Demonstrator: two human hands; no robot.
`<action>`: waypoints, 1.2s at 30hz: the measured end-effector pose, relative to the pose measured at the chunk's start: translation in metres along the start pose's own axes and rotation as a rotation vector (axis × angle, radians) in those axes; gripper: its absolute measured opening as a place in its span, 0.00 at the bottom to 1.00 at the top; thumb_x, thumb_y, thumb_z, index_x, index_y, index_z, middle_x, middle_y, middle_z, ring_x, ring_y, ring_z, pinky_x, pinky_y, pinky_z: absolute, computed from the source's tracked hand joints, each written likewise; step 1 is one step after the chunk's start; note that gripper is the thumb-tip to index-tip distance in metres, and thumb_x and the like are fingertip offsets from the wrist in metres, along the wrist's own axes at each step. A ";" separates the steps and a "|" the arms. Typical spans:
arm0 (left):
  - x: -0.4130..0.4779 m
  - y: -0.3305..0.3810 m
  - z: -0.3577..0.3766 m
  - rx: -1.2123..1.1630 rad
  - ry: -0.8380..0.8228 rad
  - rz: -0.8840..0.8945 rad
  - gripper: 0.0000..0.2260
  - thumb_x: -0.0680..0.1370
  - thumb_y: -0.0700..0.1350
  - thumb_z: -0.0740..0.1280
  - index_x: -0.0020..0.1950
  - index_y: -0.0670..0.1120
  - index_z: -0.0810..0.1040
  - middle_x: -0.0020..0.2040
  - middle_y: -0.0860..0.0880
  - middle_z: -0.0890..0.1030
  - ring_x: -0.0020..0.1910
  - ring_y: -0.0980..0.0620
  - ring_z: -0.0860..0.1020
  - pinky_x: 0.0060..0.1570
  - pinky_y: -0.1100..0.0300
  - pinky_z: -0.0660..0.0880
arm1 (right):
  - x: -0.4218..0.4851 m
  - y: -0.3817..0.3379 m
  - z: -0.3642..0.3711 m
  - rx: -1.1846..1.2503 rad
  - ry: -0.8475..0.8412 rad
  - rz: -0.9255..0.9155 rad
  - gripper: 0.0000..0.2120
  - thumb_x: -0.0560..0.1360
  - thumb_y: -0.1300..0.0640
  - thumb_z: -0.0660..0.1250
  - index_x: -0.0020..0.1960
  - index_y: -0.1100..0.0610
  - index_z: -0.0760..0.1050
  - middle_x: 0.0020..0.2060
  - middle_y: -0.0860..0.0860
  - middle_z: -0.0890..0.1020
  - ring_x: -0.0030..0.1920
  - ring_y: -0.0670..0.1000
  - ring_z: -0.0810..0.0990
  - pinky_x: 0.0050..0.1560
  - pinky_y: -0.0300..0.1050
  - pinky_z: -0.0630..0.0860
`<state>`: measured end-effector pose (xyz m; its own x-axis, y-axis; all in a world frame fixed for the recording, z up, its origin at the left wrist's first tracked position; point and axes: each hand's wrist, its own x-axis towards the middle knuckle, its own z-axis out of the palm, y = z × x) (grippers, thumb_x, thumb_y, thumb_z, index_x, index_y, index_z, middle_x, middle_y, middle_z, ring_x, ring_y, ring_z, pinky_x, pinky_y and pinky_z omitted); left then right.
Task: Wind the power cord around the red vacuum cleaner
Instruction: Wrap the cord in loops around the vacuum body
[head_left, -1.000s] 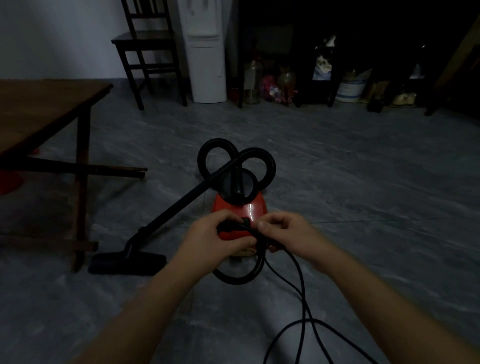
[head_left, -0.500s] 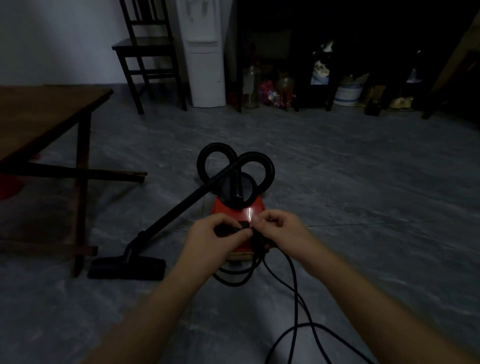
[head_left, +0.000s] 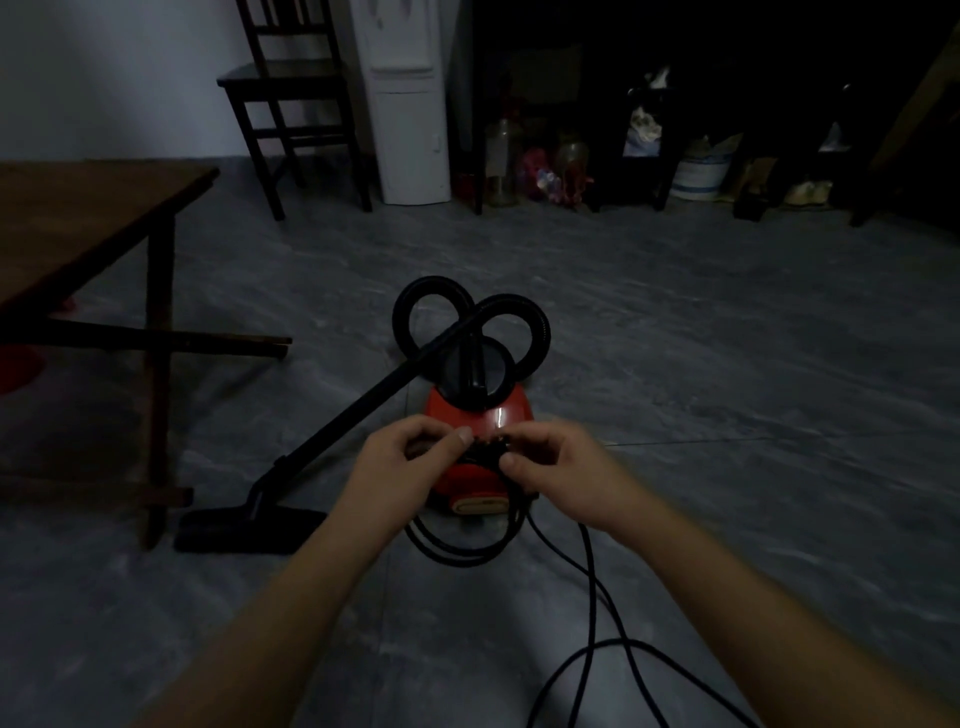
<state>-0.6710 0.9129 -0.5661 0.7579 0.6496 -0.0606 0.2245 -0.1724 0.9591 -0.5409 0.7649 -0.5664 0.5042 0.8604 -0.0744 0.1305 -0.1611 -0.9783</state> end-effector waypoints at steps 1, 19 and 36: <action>0.000 0.000 0.001 0.002 -0.018 0.006 0.07 0.75 0.51 0.73 0.43 0.48 0.84 0.39 0.49 0.85 0.40 0.56 0.82 0.46 0.56 0.80 | 0.000 0.002 0.000 -0.024 -0.014 -0.008 0.12 0.78 0.65 0.67 0.60 0.56 0.81 0.50 0.47 0.85 0.51 0.41 0.84 0.51 0.36 0.80; 0.004 0.003 0.006 -0.153 -0.033 -0.008 0.05 0.76 0.42 0.72 0.51 0.47 0.85 0.46 0.48 0.87 0.47 0.54 0.84 0.47 0.62 0.81 | 0.011 0.015 -0.001 -0.053 0.109 -0.009 0.08 0.73 0.61 0.75 0.52 0.56 0.81 0.45 0.52 0.85 0.49 0.50 0.85 0.54 0.48 0.82; 0.009 -0.004 -0.012 0.120 -0.056 0.011 0.05 0.72 0.39 0.74 0.45 0.45 0.81 0.40 0.50 0.84 0.40 0.55 0.82 0.46 0.60 0.79 | 0.005 0.017 -0.008 -0.283 0.094 -0.017 0.10 0.78 0.61 0.68 0.55 0.51 0.84 0.44 0.44 0.85 0.47 0.40 0.83 0.49 0.37 0.79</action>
<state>-0.6726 0.9278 -0.5676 0.7929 0.6056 -0.0682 0.2849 -0.2693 0.9199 -0.5294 0.7623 -0.5821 0.5752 0.8176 -0.0270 0.3657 -0.2865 -0.8855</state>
